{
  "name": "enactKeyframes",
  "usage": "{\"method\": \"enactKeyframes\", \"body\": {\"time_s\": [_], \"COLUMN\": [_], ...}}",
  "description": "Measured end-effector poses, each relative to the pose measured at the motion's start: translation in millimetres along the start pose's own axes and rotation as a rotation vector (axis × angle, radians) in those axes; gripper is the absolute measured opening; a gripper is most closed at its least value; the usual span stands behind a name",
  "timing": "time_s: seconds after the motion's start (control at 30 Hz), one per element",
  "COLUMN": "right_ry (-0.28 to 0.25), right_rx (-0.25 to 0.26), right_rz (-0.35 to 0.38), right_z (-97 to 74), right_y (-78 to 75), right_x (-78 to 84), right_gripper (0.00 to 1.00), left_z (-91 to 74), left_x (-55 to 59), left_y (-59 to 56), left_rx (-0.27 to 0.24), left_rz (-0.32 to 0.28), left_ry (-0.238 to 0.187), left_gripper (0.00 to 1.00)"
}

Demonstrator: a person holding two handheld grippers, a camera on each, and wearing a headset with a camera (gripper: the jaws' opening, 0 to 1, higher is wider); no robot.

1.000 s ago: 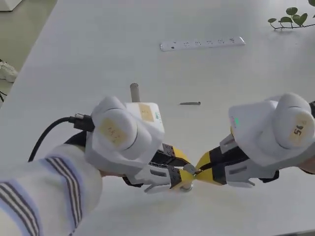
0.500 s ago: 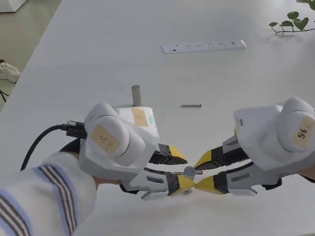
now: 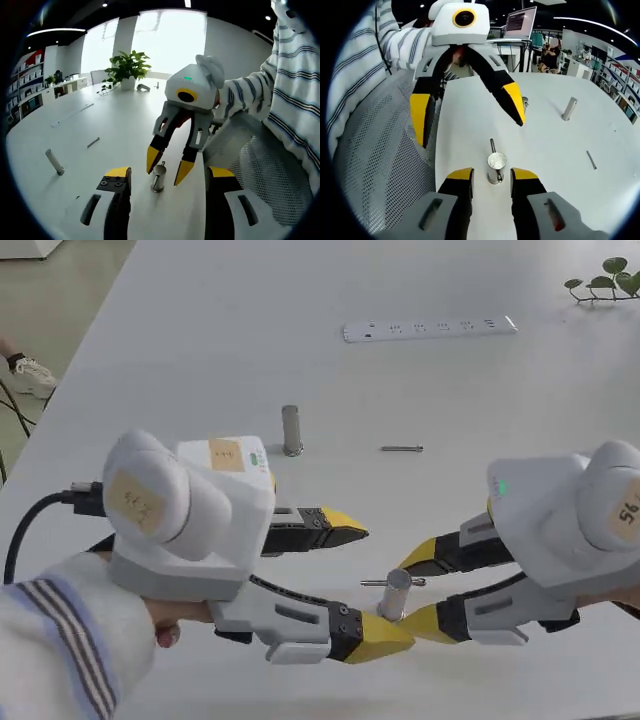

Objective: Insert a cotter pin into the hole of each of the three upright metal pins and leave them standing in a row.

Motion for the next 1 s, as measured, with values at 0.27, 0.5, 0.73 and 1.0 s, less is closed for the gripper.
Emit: {"method": "enactKeyframes", "body": {"time_s": [0.27,0.5,0.73,1.0], "right_ry": [-0.009,-0.015,-0.016,-0.014], "right_rx": [-0.01,-0.024,-0.035,-0.044], "right_rz": [0.014,0.024,0.029,0.021], "right_z": [5.2,9.6,13.7,16.7], "right_y": [2.9,4.4,6.6,8.1], "right_x": [1.0,0.9,0.8,0.6], "right_gripper": [0.26,0.26,0.26,0.25], "left_z": [-27.5,-49.4,-64.7,-76.8], "left_x": [14.5,10.7,21.9,34.8], "left_y": [3.7,1.2,0.5,2.9], "left_rx": [-0.081,-0.131,-0.185,-0.242], "left_rz": [-0.082,-0.125,-0.148,-0.198], "left_ry": [-0.041,-0.13,-0.112,-0.111], "left_gripper": [0.65,0.65,0.64,0.63]}}
Point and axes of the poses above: the centre of the closed fingertips' face, and the gripper's own axes: z roughly forward along the fingers, y roughly to its left, x roughly out of its underside, the point moved 3 cm from there along -z, roughly backward along the fingers, and after that the axes turned 6 degrees about x, right-handed, at the moved point
